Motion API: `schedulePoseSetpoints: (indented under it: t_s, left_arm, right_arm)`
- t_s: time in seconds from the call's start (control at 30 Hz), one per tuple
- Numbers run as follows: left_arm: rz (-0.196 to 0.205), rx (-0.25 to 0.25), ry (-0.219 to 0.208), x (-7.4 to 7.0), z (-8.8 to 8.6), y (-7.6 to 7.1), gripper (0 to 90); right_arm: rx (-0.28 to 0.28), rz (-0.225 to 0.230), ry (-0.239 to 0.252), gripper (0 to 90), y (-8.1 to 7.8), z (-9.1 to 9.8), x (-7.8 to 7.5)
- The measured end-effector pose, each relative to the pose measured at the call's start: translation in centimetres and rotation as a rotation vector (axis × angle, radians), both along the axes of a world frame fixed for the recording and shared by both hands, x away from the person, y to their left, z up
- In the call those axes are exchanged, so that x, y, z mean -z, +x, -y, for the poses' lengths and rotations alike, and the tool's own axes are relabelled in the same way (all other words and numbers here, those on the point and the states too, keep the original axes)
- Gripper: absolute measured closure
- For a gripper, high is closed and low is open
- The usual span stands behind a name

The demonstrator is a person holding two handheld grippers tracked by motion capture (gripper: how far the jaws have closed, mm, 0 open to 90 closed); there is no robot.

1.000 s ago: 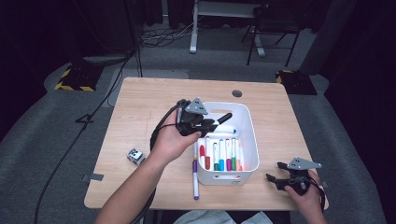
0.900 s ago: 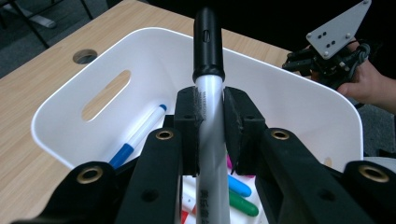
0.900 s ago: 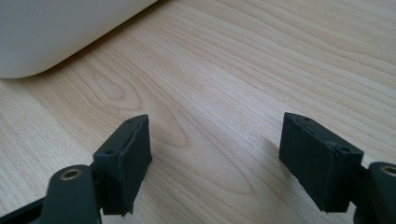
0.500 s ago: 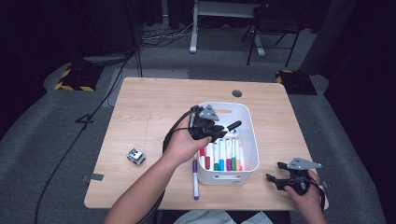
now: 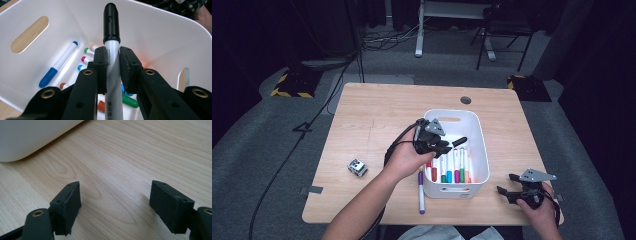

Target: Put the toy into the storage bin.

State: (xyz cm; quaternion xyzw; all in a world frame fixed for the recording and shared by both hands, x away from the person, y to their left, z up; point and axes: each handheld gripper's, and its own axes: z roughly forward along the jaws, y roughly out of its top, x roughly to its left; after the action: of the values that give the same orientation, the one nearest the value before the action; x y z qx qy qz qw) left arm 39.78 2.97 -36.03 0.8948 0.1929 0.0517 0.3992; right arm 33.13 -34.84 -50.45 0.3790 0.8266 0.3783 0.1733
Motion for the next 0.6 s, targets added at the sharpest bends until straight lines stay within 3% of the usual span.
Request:
schedulePoseSetpoints:
  t_s: [0.27, 0.6]
  left_arm:
    - [-0.012, 0.019, 0.031, 0.6, 0.4, -0.2, 76.3]
    - [-0.004, 0.032, 0.111, 0.9, 1.2, -0.5, 76.3]
  right_arm:
    - [0.000, 0.000, 0.000, 25.3, 0.0, 0.0, 0.0]
    - [-0.001, 0.000, 0.000, 25.3, 0.0, 0.0, 0.0]
